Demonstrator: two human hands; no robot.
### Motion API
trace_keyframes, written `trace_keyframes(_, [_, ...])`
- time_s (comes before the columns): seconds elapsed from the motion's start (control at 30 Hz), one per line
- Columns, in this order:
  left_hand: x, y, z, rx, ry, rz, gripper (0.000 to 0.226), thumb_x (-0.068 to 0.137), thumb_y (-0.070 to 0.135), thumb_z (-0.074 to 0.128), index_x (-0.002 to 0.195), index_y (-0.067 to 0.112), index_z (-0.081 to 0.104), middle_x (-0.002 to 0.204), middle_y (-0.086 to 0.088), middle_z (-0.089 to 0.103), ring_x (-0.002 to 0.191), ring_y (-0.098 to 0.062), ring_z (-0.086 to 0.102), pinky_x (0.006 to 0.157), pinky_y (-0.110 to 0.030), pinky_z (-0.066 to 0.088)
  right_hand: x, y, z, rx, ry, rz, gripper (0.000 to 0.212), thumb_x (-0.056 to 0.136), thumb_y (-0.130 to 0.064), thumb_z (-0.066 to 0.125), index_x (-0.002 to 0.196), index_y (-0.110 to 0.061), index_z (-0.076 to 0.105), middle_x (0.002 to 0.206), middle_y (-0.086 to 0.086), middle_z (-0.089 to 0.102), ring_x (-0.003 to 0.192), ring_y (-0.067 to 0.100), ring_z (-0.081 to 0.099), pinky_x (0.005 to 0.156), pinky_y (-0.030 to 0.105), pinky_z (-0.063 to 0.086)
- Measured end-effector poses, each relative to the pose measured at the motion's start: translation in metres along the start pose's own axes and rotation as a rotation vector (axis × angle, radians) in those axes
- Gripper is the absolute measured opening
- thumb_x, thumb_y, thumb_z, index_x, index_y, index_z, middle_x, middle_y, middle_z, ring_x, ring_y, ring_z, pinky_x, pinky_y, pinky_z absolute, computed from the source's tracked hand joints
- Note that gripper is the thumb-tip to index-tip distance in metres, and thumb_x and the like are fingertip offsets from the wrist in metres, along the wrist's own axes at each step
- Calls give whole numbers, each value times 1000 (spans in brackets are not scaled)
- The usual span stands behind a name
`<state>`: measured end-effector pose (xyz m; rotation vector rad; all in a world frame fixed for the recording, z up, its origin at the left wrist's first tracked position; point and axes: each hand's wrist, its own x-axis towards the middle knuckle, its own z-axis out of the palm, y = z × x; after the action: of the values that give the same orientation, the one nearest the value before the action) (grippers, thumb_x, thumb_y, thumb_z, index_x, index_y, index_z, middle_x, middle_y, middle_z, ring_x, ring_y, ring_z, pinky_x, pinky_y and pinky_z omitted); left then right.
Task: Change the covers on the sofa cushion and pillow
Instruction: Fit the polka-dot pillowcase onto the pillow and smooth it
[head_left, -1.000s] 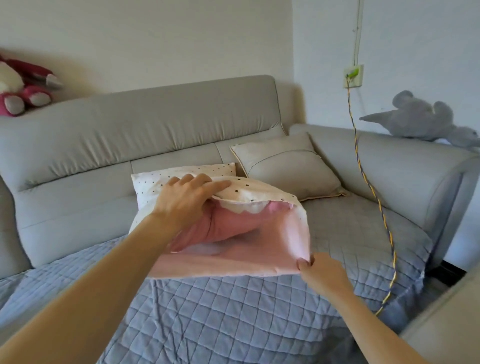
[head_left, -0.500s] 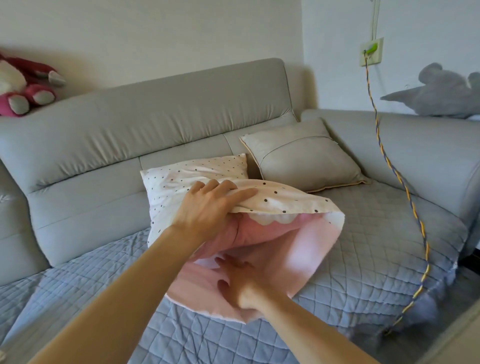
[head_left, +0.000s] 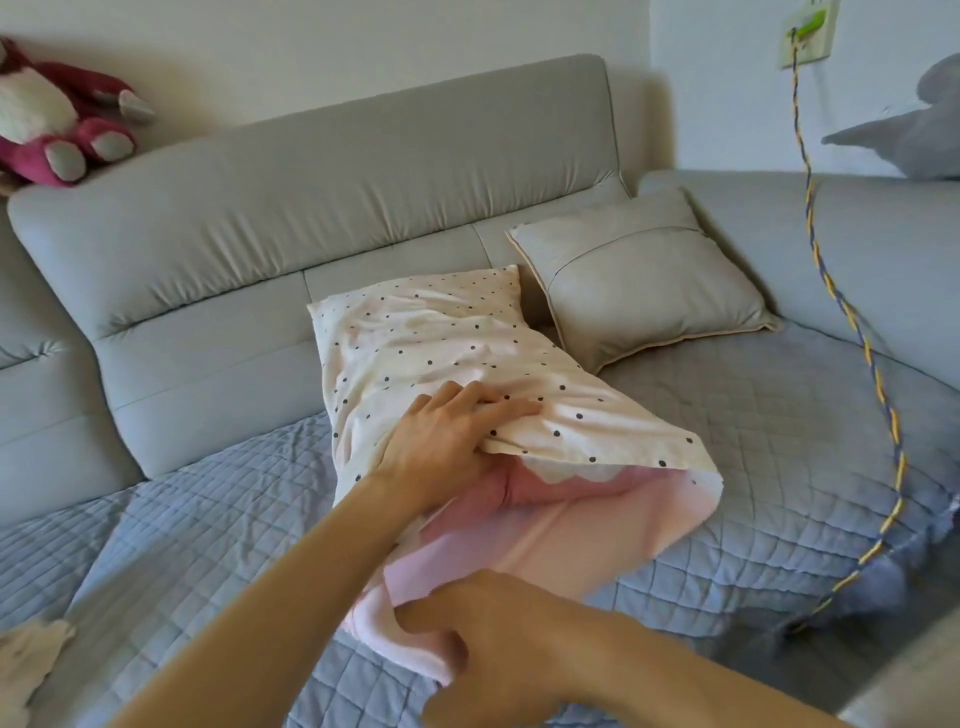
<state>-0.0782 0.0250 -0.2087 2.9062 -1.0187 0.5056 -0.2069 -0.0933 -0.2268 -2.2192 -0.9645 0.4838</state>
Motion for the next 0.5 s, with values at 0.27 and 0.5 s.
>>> trace_keyframes(0.27, [-46, 11, 9, -44, -222, -10, 77, 77, 68, 46, 147, 60, 14, 156, 24, 22, 142, -11, 26, 116, -37, 28, -25, 43, -17, -135, 307, 247, 33, 86, -47, 55, 67, -20, 54, 64, -6, 55, 63, 10, 49, 64, 32, 44])
trace_keyframes(0.5, [-110, 1, -37, 167, -272, -80, 72, 88, 49, 57, 147, 57, 17, 158, 19, 23, 144, -13, 27, 113, -38, 30, -18, 35, -7, -335, 226, 218, 47, 86, -53, 50, 47, -28, 46, 54, -6, 49, 60, 7, 42, 58, 25, 36])
